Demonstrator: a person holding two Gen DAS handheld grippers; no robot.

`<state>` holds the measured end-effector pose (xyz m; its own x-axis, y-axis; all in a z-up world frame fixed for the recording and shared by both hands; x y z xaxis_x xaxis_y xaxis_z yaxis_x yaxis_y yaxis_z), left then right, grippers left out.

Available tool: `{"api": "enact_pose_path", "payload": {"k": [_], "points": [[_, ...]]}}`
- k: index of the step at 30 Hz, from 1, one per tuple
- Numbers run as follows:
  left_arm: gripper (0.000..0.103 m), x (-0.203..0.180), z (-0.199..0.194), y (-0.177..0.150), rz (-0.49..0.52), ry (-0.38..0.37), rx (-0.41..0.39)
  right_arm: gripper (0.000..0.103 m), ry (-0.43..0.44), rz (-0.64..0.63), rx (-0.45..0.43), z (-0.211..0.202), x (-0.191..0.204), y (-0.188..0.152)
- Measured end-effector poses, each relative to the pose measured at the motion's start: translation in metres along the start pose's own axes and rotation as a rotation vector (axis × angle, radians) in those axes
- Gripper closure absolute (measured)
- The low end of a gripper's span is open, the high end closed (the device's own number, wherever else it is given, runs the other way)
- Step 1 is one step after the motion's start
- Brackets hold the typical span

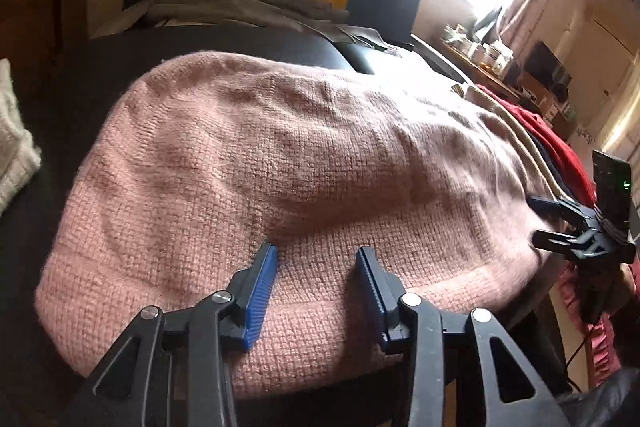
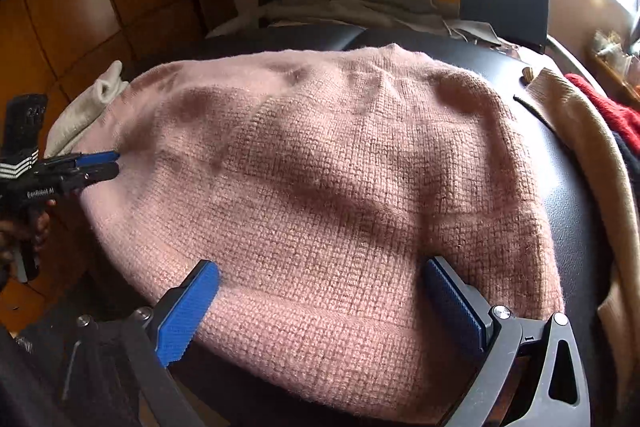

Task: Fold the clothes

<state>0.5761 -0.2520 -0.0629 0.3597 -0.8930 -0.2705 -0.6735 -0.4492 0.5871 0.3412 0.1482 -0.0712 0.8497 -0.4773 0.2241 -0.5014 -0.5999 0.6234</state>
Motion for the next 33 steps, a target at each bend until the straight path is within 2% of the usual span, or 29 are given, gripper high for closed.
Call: {"api": "enact_pose_path", "payload": {"k": [1,4,7,10,12,14,17,19,22,25,29,30,33], "points": [[0.056,0.000,-0.003,0.000,-0.012,0.000,0.001,0.000,0.027,0.011,-0.010,-0.007,0.000,-0.001],[0.054,-0.025,-0.008,0.003,0.048,-0.015,-0.006,0.000,0.106,0.043,-0.039,-0.028,0.002,-0.006],[0.051,-0.069,0.000,0.017,0.136,-0.108,-0.019,0.000,0.184,0.133,-0.087,-0.069,-0.023,-0.022],[0.049,-0.117,0.011,0.029,0.236,-0.188,-0.017,0.000,0.206,0.211,-0.073,-0.086,-0.052,-0.046],[0.045,-0.148,0.023,0.035,0.291,-0.227,-0.004,0.000,0.196,0.246,-0.069,-0.089,-0.066,-0.058],[0.041,-0.175,0.039,0.036,0.340,-0.247,0.023,0.000,0.214,0.268,-0.090,-0.087,-0.075,-0.056],[0.040,-0.204,0.062,0.032,0.405,-0.250,0.072,0.000,0.276,0.271,-0.122,-0.077,-0.081,-0.043],[0.040,-0.209,0.075,0.024,0.430,-0.229,0.111,0.000,0.340,0.243,-0.056,-0.069,-0.072,-0.043],[0.039,-0.205,0.084,0.012,0.424,-0.216,0.128,0.000,0.435,0.200,0.042,-0.057,-0.060,-0.045],[0.039,-0.201,0.084,0.012,0.373,-0.238,0.137,0.000,0.528,0.156,0.141,-0.046,-0.048,-0.046],[0.038,-0.204,0.082,0.009,0.396,-0.235,0.144,0.000,0.647,0.095,0.269,-0.035,-0.034,-0.048],[0.037,-0.204,0.081,0.008,0.397,-0.236,0.142,0.000,0.642,0.073,0.275,-0.036,-0.032,-0.050],[0.037,-0.205,0.080,0.007,0.398,-0.242,0.128,0.000,0.557,0.060,0.278,-0.040,-0.033,-0.046]]}}
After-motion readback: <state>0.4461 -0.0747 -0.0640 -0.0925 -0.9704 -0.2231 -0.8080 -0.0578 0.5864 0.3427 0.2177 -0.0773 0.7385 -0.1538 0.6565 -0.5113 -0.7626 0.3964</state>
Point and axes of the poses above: each gripper's, at about its wrist camera, not at the fingertips, and z roughly the way its jaws point, x to its left, y to its top, the point moved 6 cm from there along z, roughly the way its jaws point, and after that the axes turned 3 degrees about -z, right-handed, at the moved point
